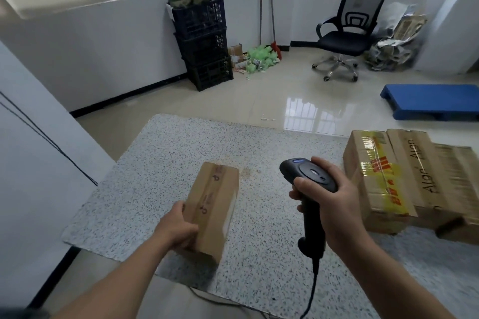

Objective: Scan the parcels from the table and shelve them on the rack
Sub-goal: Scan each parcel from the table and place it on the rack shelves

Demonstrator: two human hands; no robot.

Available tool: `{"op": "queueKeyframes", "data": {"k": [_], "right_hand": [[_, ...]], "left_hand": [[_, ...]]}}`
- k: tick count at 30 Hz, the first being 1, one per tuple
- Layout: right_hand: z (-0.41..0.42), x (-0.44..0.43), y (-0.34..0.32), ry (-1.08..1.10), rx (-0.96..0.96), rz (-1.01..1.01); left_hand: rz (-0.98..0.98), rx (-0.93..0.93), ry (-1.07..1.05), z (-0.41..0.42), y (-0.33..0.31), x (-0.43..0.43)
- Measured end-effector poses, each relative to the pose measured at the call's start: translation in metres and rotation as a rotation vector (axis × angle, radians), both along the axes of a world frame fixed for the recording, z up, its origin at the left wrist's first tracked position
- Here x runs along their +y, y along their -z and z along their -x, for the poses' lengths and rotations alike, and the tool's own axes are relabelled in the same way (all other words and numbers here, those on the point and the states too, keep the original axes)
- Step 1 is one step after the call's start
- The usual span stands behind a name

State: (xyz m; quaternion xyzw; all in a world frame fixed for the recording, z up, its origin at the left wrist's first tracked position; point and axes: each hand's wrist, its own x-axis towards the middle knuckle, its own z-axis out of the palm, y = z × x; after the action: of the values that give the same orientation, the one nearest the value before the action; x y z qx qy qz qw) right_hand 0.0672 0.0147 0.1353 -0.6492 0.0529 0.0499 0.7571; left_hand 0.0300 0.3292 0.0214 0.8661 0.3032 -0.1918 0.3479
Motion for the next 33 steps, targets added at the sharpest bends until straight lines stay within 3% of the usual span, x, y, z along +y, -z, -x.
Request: {"op": "queueKeyframes", "data": {"k": [4,9,14,18,33], "right_hand": [[0.001,0.010,0.003,-0.019,0.000,0.018],[0.011,0.018,0.002,-0.017,0.013,0.042],[0.028,0.023,0.002,0.021,0.008,0.068],[0.046,0.028,-0.002,0.047,0.017,0.064],[0.071,0.053,-0.013,0.008,0.010,0.060]], "left_hand": [[-0.340,0.084,0.200,-0.005,0.003,-0.030],[-0.433,0.190,0.171,-0.009,0.018,-0.044],[-0.328,0.182,0.121,-0.014,0.018,-0.022],[-0.120,0.191,0.017,-0.012,0.021,0.010],[0.241,-0.148,-0.101,0.029,0.007,0.047]]}}
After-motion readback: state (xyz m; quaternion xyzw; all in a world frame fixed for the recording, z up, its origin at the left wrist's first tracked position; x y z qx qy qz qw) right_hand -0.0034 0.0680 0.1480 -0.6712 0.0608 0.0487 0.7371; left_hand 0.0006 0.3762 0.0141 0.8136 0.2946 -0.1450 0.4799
